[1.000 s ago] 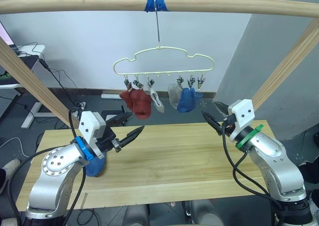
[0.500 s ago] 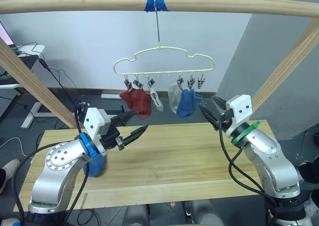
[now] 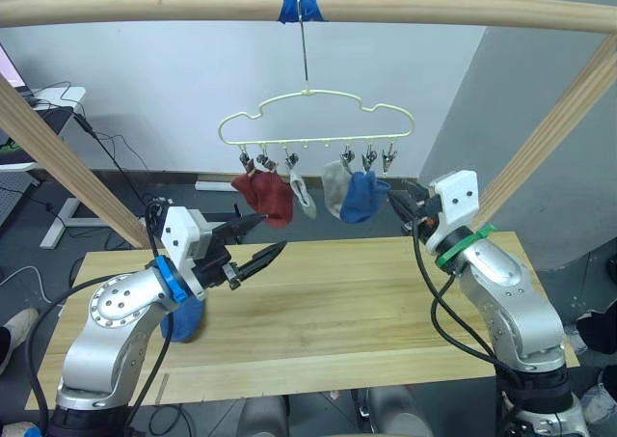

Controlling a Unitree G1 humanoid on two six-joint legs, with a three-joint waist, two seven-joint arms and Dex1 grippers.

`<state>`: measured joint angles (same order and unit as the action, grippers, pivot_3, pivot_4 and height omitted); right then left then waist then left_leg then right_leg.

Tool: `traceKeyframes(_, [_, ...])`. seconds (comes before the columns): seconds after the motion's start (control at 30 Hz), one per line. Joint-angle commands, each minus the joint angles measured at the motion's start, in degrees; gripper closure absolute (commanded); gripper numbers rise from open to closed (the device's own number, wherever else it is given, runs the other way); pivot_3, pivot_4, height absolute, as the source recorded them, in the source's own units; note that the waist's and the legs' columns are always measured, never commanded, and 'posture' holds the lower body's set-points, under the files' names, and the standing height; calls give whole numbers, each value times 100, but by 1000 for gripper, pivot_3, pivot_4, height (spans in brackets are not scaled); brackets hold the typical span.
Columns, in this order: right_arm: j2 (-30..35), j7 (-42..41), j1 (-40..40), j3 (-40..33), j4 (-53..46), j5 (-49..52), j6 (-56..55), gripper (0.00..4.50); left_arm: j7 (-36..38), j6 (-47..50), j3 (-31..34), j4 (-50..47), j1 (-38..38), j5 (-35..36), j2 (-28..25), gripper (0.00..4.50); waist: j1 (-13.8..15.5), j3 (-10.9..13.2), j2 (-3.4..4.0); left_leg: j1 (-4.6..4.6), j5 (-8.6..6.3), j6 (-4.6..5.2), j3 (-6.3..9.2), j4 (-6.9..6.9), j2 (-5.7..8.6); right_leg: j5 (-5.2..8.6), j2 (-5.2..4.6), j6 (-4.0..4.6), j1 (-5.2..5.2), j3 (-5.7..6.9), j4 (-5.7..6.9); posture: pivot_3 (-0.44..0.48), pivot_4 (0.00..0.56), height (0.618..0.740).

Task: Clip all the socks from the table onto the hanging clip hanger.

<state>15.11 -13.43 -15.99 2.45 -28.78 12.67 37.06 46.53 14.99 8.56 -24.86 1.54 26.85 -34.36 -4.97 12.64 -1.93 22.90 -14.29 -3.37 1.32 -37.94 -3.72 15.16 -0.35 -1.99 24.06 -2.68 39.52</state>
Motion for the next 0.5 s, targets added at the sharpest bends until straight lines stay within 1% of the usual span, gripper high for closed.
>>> traceKeyframes(0.03, [-94,168,-180,-10,-236,-32,105,2940,41,9,-5,-156,78,96,-57,1571,-1,0,0,1,0,0,-1,0,0,0,0,0,0,-1,-2,-117,190,740])
traceKeyframes(0.5, [-790,936,-675,140,164,-531,249,2940,75,230,-192,-155,525,248,-20,1571,-11,5,7,2,-1,1,0,7,-1,2,1,-3,2,-1,-11,-125,201,740])
